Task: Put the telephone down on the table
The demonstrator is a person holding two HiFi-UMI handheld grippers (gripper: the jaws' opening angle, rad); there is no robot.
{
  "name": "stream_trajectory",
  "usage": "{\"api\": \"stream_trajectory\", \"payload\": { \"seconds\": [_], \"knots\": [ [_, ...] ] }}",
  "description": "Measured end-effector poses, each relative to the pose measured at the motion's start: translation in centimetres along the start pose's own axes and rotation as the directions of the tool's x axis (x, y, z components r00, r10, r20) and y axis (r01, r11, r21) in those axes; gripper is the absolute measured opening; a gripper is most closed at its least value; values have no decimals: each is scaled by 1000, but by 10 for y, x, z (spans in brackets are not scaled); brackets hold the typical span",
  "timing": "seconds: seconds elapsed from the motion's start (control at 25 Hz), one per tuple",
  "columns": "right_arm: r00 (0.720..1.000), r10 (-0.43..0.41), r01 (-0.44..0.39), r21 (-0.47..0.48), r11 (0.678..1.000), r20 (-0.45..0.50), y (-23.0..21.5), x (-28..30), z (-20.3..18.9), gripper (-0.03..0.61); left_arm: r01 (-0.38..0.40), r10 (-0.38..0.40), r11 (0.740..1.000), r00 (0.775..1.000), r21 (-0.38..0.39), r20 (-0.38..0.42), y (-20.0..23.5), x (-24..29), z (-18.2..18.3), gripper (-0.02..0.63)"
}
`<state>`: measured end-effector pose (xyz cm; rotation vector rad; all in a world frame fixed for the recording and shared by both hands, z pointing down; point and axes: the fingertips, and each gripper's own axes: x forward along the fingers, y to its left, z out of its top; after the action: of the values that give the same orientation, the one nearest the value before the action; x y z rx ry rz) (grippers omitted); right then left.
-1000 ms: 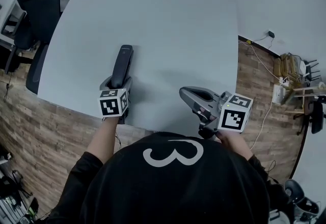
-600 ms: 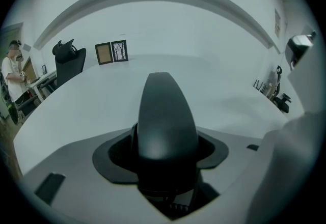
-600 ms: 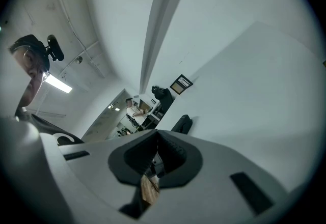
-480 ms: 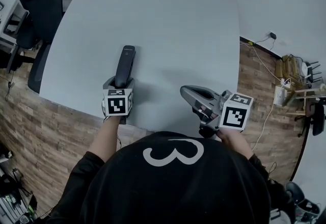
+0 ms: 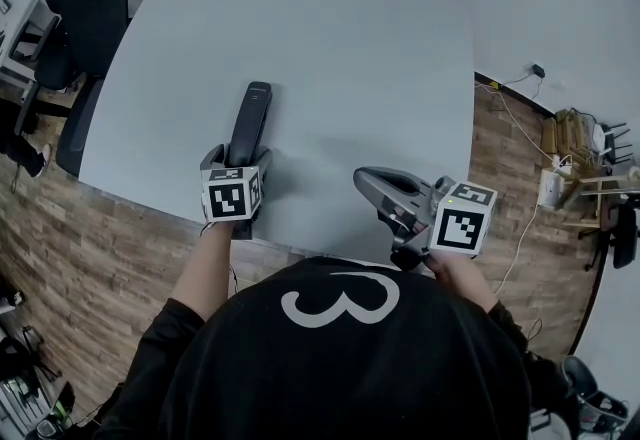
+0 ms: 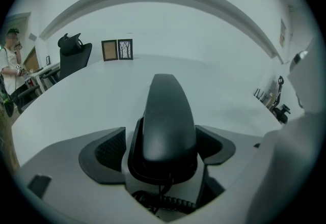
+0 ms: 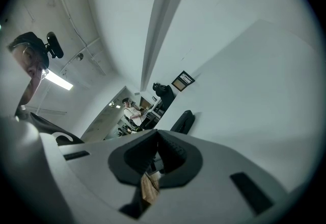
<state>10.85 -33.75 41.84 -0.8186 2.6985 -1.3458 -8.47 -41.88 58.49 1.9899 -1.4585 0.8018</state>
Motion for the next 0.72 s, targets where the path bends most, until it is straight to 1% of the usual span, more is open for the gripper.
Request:
{"api": "stream_trajectory", "payload": {
  "seconds": [0.16,0.28,0.36,0.44,0.56,0.64,0.68,0.72],
  "knots": [
    [1000,-4,4,-31,999,2,5,-1,3,11,48,-46,997,998,-56,46,-8,-21,11,413],
    [1000,0,1,-66,998,11,25,1,-6,11,105,-94,988,991,-110,99,-3,-61,12,411],
    [1000,-1,2,-83,997,10,40,3,-17,9,159,-142,980,980,-116,142,-5,-92,12,411],
    [1000,8,-7,-94,996,6,54,6,-27,11,219,-198,971,963,-100,184,-13,-120,14,410],
    [1000,20,-19,-114,993,2,77,14,-41,11,301,-276,951,931,-71,240,-25,-164,17,407],
    [1000,15,-14,-132,991,9,95,19,-50,11,347,-322,936,907,-52,270,-30,-197,15,389],
    [1000,15,-13,-141,990,13,105,21,-54,11,365,-339,930,896,-42,286,-31,-215,13,352],
    [1000,18,-16,-149,989,16,116,22,-60,9,380,-353,925,886,-34,302,-32,-232,10,287]
  ]
}}
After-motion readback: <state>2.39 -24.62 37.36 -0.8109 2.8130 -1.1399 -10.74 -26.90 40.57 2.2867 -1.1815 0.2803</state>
